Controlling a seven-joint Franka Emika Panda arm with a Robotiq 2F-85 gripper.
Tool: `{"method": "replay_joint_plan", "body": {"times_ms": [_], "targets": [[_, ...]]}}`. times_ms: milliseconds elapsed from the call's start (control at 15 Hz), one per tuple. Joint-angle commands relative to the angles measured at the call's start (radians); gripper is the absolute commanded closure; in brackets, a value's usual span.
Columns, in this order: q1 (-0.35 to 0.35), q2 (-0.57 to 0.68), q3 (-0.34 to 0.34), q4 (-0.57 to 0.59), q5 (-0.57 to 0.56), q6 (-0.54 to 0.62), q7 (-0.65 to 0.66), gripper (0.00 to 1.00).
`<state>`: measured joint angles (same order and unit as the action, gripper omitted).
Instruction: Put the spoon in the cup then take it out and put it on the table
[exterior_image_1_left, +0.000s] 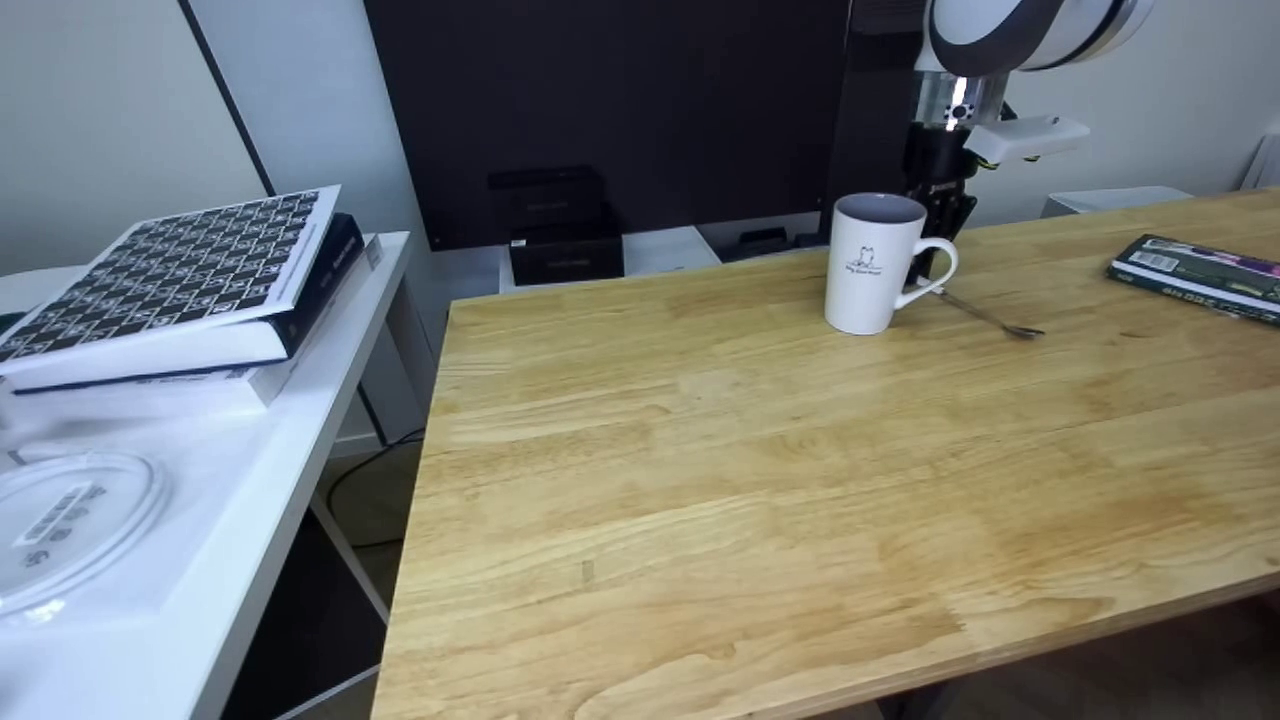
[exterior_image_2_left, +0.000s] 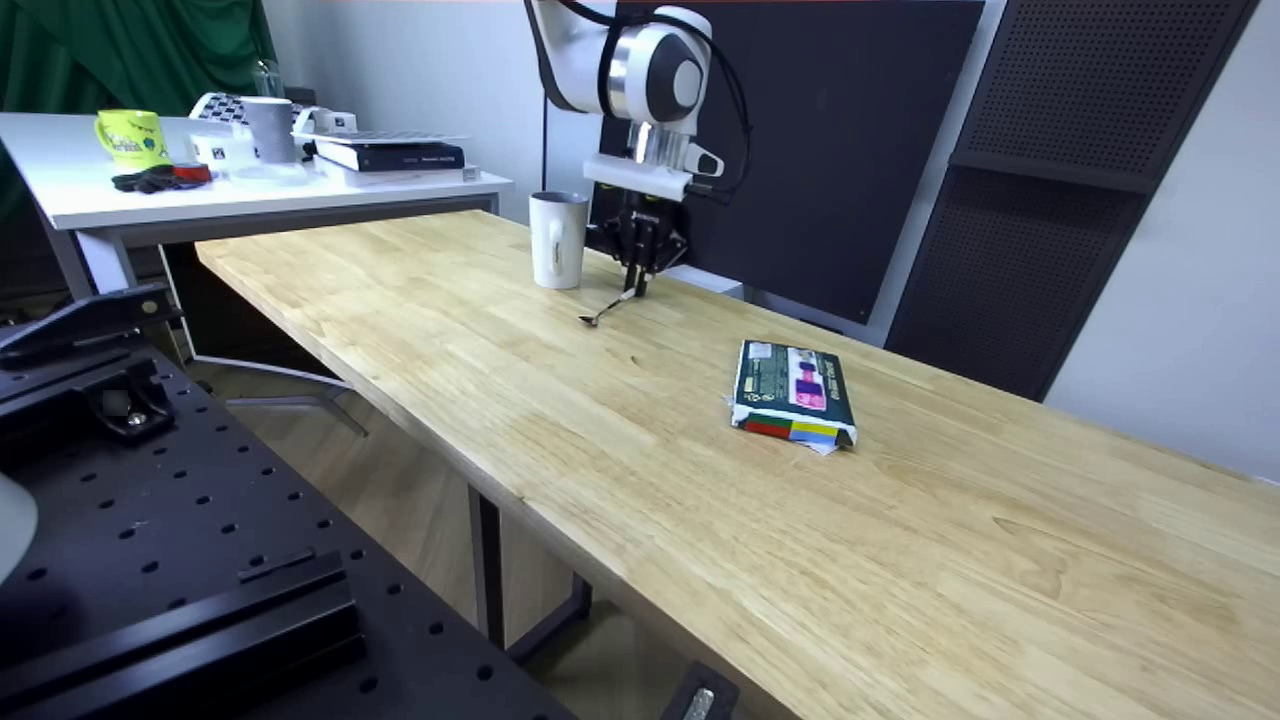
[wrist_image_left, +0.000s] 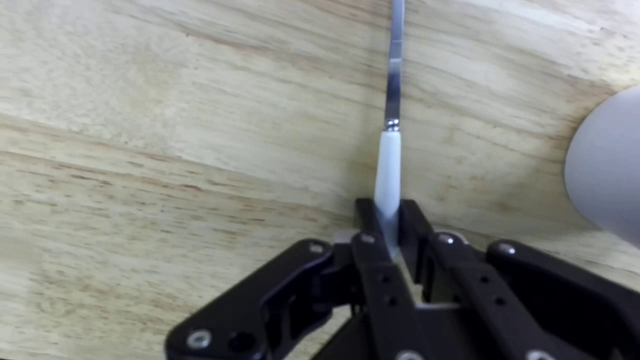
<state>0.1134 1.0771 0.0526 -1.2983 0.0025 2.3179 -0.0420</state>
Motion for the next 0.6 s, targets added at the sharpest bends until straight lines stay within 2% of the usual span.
{"method": "replay_joint_plan", "body": {"times_ms": [0, 267, 533], "targets": [[-0.007, 0.017, -0.016, 0.065, -0.010, -0.045, 0.024, 0.96], [0.006, -0.011, -0.046, 0.118, -0.060, -0.109, 0.004, 0.96], [0.019, -0.063, -0.060, 0.136, -0.118, -0.082, -0.010, 0.96]]}}
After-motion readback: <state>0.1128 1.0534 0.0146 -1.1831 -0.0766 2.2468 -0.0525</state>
